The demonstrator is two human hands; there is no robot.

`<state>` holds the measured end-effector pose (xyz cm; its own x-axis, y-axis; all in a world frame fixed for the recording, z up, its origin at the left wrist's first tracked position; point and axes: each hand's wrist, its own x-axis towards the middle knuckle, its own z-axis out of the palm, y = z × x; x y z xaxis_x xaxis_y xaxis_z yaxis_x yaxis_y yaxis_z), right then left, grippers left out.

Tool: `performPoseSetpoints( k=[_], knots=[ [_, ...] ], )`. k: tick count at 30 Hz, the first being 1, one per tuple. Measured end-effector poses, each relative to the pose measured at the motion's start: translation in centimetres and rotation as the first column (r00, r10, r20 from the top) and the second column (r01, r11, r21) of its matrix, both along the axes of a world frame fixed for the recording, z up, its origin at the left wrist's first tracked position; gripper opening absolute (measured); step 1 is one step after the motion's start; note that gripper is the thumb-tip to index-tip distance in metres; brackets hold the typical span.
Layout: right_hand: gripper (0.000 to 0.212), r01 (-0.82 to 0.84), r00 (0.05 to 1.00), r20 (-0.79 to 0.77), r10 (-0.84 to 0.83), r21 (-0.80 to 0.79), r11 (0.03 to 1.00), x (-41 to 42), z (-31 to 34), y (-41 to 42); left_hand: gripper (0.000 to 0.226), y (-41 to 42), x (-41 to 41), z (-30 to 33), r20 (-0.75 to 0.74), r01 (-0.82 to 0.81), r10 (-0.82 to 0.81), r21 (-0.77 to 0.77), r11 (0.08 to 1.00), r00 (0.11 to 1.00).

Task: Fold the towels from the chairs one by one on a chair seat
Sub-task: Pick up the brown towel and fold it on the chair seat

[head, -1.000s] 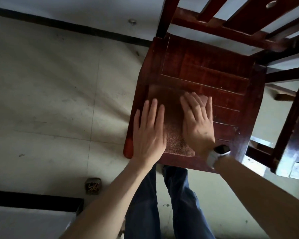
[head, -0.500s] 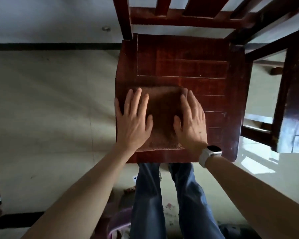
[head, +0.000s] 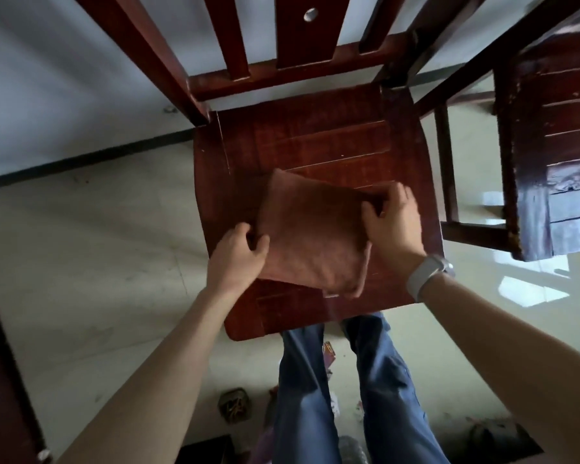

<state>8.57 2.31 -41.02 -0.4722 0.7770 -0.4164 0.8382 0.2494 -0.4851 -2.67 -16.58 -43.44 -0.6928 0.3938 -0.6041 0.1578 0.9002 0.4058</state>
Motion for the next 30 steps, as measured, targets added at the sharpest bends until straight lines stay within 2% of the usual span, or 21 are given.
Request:
performPoseSetpoints(
  k=[2, 5, 7, 9, 11, 13, 15, 20, 22, 23, 25, 27, 28, 30],
  knots=[
    [0.036, -0.087, 0.996, -0.015, 0.090, 0.165, 0.982, -0.7, 0.3, 1.3, 0.038, -0.1, 1.2, 0.3, -0.003, -0.055, 0.056, 0.037, 0.998, 0.998],
    [0.042, -0.379, 0.924, 0.040, 0.381, 0.242, 0.893, -0.6, -0.1, 0.4, 0.033, 1.5, 0.6, 0.8, -0.069, -0.251, 0.268, 0.191, 0.949, 0.961],
    [0.049, -0.564, 0.825, 0.120, 0.552, 0.232, 0.792, -0.1, -1.0, -1.2, 0.029, 3.1, -0.8, 0.7, -0.008, -0.344, 0.354, 0.213, 0.914, 0.935],
    [0.051, -0.627, 0.779, 0.174, 0.603, 0.231, 0.744, 0.3, -2.2, -2.6, 0.027, 4.6, -2.3, 0.5, 0.089, -0.388, 0.378, 0.169, 0.906, 0.922],
    [0.057, -0.644, 0.765, 0.222, 0.605, 0.215, 0.734, 0.6, -3.3, -3.8, 0.031, 5.9, -3.6, 0.1, 0.203, -0.459, 0.428, 0.141, 0.877, 0.880],
    [0.062, -0.655, 0.753, 0.271, 0.600, 0.219, 0.723, 0.9, -4.3, -4.5, 0.038, 6.8, -4.5, -0.1, 0.310, -0.536, 0.485, 0.101, 0.838, 0.818],
    [0.064, -0.660, 0.747, 0.304, 0.591, 0.238, 0.713, 1.0, -5.0, -4.7, 0.036, 7.5, -4.9, -0.3, 0.350, -0.585, 0.530, 0.070, 0.808, 0.773],
    [0.064, -0.678, 0.732, 0.321, 0.601, 0.255, 0.690, 1.3, -5.8, -4.5, 0.012, 7.9, -4.6, -0.5, 0.261, -0.546, 0.502, 0.136, 0.826, 0.824],
    [0.063, -0.673, 0.736, 0.314, 0.600, 0.241, 0.699, 1.4, -5.6, -4.5, 0.003, 7.4, -4.7, -0.6, 0.198, -0.572, 0.539, 0.188, 0.798, 0.818],
    [0.063, -0.668, 0.740, 0.303, 0.601, 0.227, 0.708, 1.4, -5.4, -4.5, 0.008, 6.9, -5.1, -0.6, 0.152, -0.585, 0.565, 0.232, 0.777, 0.811],
    [0.061, -0.649, 0.760, 0.224, 0.611, 0.207, 0.732, 1.3, -4.8, -4.2, 0.014, 5.9, -6.2, -0.5, 0.065, -0.536, 0.542, 0.281, 0.796, 0.838],
    [0.054, -0.564, 0.823, 0.060, 0.566, 0.215, 0.797, 1.5, -3.9, -3.8, 0.013, 4.9, -6.5, -0.1, 0.018, -0.384, 0.395, 0.285, 0.878, 0.918],
    [0.049, -0.478, 0.869, -0.019, 0.495, 0.230, 0.847, 1.7, -3.5, -3.5, 0.024, 4.5, -6.1, 0.0, 0.014, -0.303, 0.312, 0.284, 0.910, 0.950],
    [0.039, -0.210, 0.959, -0.143, 0.247, 0.232, 0.950, 2.6, -2.8, -3.0, 0.042, 3.9, -4.2, 0.0, 0.023, -0.172, 0.172, 0.250, 0.953, 0.985]
  ],
)
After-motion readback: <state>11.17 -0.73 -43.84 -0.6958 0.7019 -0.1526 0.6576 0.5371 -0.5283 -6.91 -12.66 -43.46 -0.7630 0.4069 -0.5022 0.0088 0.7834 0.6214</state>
